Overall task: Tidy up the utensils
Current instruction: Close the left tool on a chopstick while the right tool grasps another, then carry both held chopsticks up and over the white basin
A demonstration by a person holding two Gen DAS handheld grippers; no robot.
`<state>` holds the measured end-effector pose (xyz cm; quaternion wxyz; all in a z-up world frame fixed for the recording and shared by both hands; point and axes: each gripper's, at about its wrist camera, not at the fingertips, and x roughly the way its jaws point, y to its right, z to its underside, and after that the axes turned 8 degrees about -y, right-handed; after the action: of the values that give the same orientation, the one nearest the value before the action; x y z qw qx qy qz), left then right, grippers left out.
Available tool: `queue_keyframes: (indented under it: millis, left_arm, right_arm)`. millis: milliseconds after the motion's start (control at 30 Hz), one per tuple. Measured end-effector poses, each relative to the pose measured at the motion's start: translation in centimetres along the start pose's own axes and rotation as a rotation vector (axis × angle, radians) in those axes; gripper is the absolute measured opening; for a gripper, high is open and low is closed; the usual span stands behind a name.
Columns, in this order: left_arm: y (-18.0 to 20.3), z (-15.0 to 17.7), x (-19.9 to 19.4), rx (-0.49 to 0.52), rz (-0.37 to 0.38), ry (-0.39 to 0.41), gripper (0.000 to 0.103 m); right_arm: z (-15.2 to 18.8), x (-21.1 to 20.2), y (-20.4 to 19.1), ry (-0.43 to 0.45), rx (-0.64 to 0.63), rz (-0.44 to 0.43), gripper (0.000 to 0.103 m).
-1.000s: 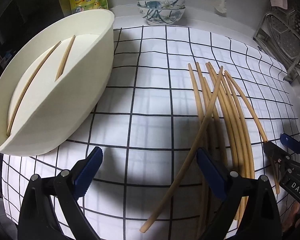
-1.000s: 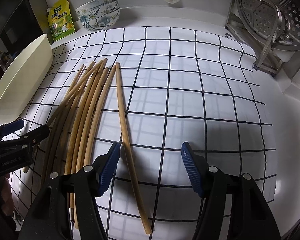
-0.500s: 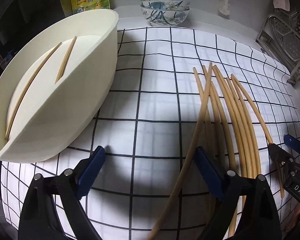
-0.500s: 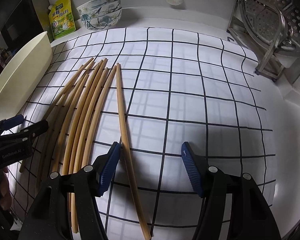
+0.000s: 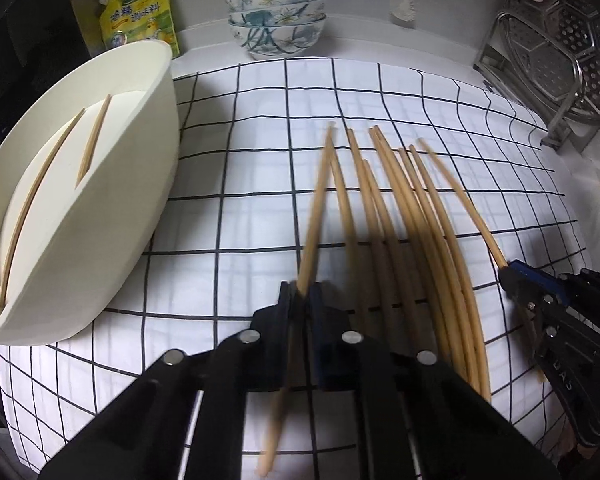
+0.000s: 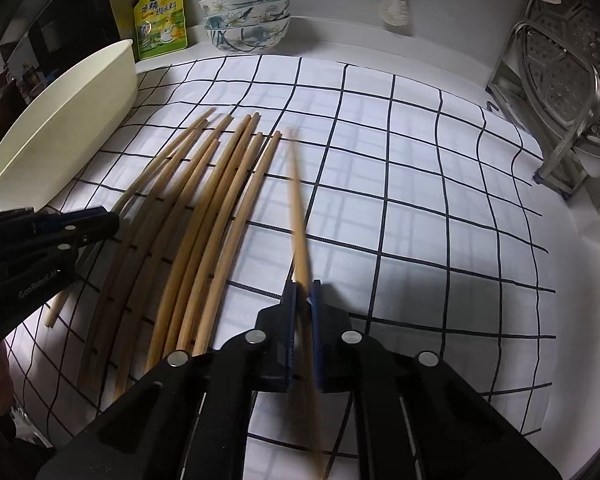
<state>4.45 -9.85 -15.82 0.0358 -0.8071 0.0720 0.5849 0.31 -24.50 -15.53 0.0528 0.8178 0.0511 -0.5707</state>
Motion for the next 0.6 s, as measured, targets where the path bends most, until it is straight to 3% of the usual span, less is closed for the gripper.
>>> queue_keyframes:
  millis: [400, 600]
  left_arm:
    - [-0.9, -0.1, -2.2, -0.012, 0.093, -0.032, 0.007]
    - [-1.9, -1.2, -7.0, 0.006, 0.127, 0.063, 0.007]
  right_arm:
    - [-0.5, -2.8, 1.0, 0.03, 0.095, -0.068, 0.006]
    - [-2.6, -6.4, -0.2, 0.094, 0.107, -0.1, 0.006]
